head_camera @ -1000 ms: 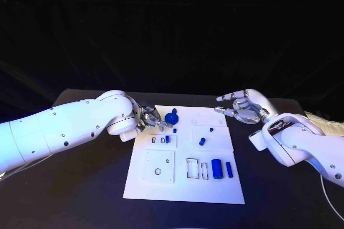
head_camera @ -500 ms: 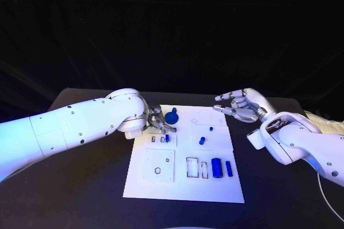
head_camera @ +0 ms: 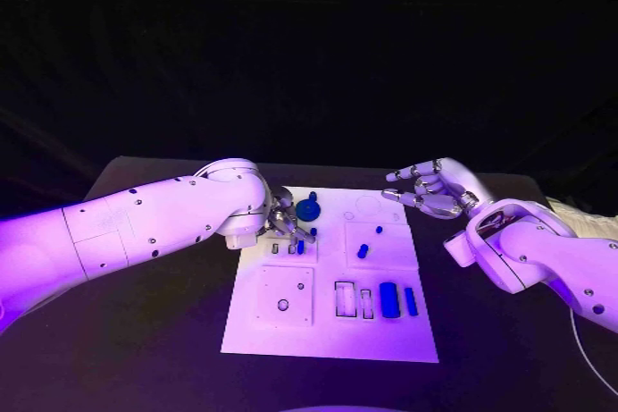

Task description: Assemble the parts on the task board

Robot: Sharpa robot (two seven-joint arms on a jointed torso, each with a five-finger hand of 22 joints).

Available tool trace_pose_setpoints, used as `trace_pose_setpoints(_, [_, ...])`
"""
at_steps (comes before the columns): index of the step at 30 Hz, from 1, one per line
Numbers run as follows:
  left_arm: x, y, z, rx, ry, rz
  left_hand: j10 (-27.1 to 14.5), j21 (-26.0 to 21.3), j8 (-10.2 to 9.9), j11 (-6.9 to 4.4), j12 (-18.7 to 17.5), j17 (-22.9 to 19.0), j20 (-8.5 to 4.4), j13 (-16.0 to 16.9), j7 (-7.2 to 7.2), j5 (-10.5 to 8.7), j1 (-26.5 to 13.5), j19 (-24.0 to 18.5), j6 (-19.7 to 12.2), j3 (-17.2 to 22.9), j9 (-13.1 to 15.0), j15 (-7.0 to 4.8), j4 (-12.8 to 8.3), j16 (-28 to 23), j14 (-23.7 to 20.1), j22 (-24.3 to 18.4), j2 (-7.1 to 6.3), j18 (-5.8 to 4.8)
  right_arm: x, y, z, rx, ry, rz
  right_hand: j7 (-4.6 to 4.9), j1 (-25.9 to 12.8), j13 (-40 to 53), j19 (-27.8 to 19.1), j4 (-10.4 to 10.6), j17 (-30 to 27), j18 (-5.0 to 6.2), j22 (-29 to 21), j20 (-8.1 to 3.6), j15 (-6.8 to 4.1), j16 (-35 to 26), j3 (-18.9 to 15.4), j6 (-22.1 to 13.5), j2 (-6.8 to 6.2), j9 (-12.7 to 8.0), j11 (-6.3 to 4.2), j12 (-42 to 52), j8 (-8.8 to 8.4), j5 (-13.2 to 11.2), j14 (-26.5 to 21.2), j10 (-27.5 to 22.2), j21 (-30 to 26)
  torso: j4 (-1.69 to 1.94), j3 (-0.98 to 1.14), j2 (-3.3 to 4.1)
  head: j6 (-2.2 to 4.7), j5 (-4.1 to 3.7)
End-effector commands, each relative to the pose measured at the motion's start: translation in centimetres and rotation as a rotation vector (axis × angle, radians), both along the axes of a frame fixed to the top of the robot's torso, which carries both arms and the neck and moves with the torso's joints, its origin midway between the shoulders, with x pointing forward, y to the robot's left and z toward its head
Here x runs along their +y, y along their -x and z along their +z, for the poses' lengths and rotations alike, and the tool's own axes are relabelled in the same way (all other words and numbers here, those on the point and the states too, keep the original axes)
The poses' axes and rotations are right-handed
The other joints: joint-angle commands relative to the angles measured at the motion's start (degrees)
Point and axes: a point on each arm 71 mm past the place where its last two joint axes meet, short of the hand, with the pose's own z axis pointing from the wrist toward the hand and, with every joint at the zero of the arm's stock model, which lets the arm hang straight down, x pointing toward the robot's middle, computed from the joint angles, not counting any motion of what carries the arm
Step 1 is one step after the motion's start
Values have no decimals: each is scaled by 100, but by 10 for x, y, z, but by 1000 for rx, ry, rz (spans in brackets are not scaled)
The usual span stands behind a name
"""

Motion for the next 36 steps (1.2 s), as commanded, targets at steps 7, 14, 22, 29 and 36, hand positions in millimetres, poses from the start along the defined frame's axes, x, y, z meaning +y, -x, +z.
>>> trace_pose_setpoints(7, [-4,2,-1,27,-32,-38,33,43,85,-7,41,1507,-27,27,-17,-7,160,164,-87,-7,95,-45,-39,17,604,27,93,-94,3,0,-2,13,21,18,-6,4,198,-52,9,1047,1,-10,-5,10,-42,-58,38,58,8,-9,-10,24,67,475,-19,-24,-8,0,4,-17,11])
trace_pose_setpoints(14, [-6,2,-1,32,-35,-43,23,48,139,-11,36,1507,-32,31,-21,1,399,167,-136,65,187,-49,-97,17,604,49,103,-97,4,0,-3,16,21,21,-7,15,194,-53,12,1047,2,-15,-6,8,-43,-69,40,67,9,-11,-13,25,93,475,-21,-27,-4,0,5,-26,0])
trace_pose_setpoints(22, [-8,2,-2,34,-36,-49,19,57,158,-45,28,1507,-54,48,-57,28,872,172,-201,382,268,-76,-279,17,604,83,221,-100,5,-1,-4,19,21,26,-8,19,196,-51,13,1048,1,-10,-6,8,-43,-72,41,70,9,-11,-10,25,102,475,-20,-25,5,-1,3,-48,-9])
trace_pose_setpoints(29, [-9,2,-2,37,-39,-51,25,65,154,-54,28,1507,-62,60,-66,29,989,176,-214,497,291,-84,-321,17,604,103,213,-104,7,-1,-4,23,21,30,-8,26,199,-52,13,1045,2,-14,-7,7,-45,-76,41,75,9,-12,-5,25,114,475,-17,-27,-4,1,6,-59,-5])
trace_pose_setpoints(36, [-9,1,-3,40,-42,-50,33,70,128,-71,22,1507,-80,74,-83,40,1155,180,-232,740,310,-101,-357,17,604,124,249,-106,7,-1,-5,26,22,33,-9,37,200,-52,15,1041,2,-15,-8,6,-47,-84,45,87,10,-13,-1,27,138,474,-14,-29,-2,0,5,-72,-2])
